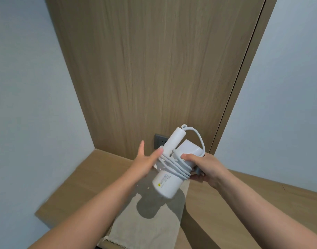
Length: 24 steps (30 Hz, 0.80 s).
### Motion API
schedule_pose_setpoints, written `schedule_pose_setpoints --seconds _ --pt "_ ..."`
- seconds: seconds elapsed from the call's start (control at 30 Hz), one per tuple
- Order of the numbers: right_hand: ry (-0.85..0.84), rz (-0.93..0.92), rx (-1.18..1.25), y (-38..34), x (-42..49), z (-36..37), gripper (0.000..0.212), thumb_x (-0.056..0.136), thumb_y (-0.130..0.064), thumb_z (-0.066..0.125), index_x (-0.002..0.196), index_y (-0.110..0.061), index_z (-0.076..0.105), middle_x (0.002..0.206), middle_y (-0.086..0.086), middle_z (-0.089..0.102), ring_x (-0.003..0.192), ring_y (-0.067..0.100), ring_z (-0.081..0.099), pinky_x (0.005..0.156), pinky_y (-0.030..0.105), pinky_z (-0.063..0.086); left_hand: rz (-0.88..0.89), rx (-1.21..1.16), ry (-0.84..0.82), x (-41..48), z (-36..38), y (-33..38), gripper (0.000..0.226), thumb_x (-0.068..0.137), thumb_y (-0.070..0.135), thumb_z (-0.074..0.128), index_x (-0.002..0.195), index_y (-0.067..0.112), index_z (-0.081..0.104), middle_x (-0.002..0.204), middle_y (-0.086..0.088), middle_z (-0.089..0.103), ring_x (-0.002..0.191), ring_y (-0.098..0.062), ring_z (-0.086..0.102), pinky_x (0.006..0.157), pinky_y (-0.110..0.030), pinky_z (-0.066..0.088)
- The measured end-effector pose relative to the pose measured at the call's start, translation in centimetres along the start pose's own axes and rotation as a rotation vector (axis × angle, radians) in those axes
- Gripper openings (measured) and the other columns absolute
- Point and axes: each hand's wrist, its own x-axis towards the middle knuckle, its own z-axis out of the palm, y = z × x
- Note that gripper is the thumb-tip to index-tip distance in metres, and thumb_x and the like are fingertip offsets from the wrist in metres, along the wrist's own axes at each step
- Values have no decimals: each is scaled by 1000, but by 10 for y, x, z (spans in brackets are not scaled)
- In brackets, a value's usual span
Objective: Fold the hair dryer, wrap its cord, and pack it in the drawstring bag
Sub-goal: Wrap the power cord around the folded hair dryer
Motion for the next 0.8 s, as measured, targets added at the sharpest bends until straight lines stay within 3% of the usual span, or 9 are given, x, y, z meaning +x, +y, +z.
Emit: schedule_pose_setpoints --seconds 0.07,0.17,0.27,0.4,0.47,0.57,0.7,0.8 --pt "-32 -72 -109 -1 -3 1 34 69 -26 80 96 -15 62 94 8 67 86 24 66 74 39 60 -99 6 -71 7 0 10 79 81 68 51 146 34 24 137 2 51 115 -23 53 94 -47 44" --pt "-57 -157 -195 -4 -6 3 26 70 -22 80 88 -20 61 87 3 66 81 18 65 65 30 58 -161 61 -181 10 8 13 58 81 65 54 126 28 48 115 -1 64 102 -23 61 88 -47 50" --pt "-85 -177 -195 -6 -7 0 27 70 -21 80 88 -22 60 89 2 65 82 17 64 54 22 54 -183 -75 -197 14 13 3 46 85 51 59 121 23 52 107 -5 68 96 -24 66 84 -46 54" --pt "-99 -203 -219 -6 -9 -3 31 70 -22 80 94 -20 61 93 3 65 86 18 64 56 22 53 -202 -222 -224 18 18 -4 44 82 43 65 118 21 55 109 -11 69 98 -29 68 85 -52 54" --pt "-110 -211 -222 -6 -9 -2 32 71 -23 79 97 -20 60 95 3 65 87 17 63 56 22 52 -200 -254 -207 20 20 -3 44 82 37 66 120 17 55 109 -14 68 96 -31 67 82 -47 56" --pt "-147 -190 -185 -7 -7 -4 26 74 -22 77 92 -22 58 92 2 64 84 17 64 55 22 54 -187 -212 -194 20 19 3 41 84 32 64 120 16 54 109 -14 67 94 -30 66 78 -43 56" --pt "-161 -161 -199 -4 -1 -7 21 75 -25 76 90 -20 62 90 4 69 84 21 66 74 37 59 -148 -97 -182 21 16 5 38 83 34 63 118 19 57 107 -10 69 96 -27 68 82 -43 57" --pt "-145 -141 -195 3 1 -10 20 76 -28 75 89 -20 62 87 3 69 82 20 66 70 34 59 -128 -92 -194 18 20 3 37 85 34 63 119 20 56 108 -9 68 97 -26 66 81 -41 56"
